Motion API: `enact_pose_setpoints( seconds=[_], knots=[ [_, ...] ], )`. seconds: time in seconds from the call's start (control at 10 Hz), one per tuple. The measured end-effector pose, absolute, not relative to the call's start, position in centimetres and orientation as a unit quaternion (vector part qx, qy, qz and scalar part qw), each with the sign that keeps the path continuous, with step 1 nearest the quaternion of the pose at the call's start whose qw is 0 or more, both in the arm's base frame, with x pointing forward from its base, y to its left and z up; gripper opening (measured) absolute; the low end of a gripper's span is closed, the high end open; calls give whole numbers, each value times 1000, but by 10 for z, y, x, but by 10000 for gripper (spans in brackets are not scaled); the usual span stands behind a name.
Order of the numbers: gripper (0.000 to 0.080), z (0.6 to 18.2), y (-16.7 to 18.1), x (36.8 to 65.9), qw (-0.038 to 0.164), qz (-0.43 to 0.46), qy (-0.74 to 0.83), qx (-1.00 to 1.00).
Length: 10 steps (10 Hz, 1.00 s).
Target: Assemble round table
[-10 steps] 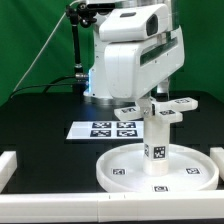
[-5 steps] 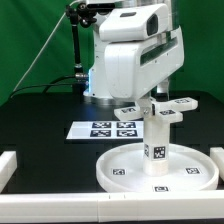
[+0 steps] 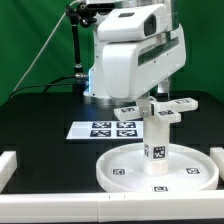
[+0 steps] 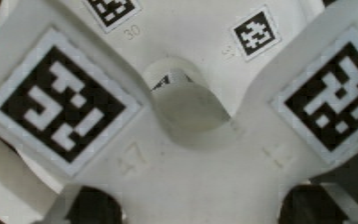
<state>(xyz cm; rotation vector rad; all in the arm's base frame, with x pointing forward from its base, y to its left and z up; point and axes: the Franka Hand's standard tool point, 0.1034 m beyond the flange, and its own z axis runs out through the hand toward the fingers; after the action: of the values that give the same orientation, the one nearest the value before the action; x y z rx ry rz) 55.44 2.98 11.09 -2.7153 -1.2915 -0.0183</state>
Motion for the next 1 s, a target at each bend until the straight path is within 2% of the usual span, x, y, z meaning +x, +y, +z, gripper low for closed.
enact_pose_setpoints(
  seconds=[1.0],
  knots=[
    [440, 110, 36, 551, 78, -27, 78, -993]
  ],
)
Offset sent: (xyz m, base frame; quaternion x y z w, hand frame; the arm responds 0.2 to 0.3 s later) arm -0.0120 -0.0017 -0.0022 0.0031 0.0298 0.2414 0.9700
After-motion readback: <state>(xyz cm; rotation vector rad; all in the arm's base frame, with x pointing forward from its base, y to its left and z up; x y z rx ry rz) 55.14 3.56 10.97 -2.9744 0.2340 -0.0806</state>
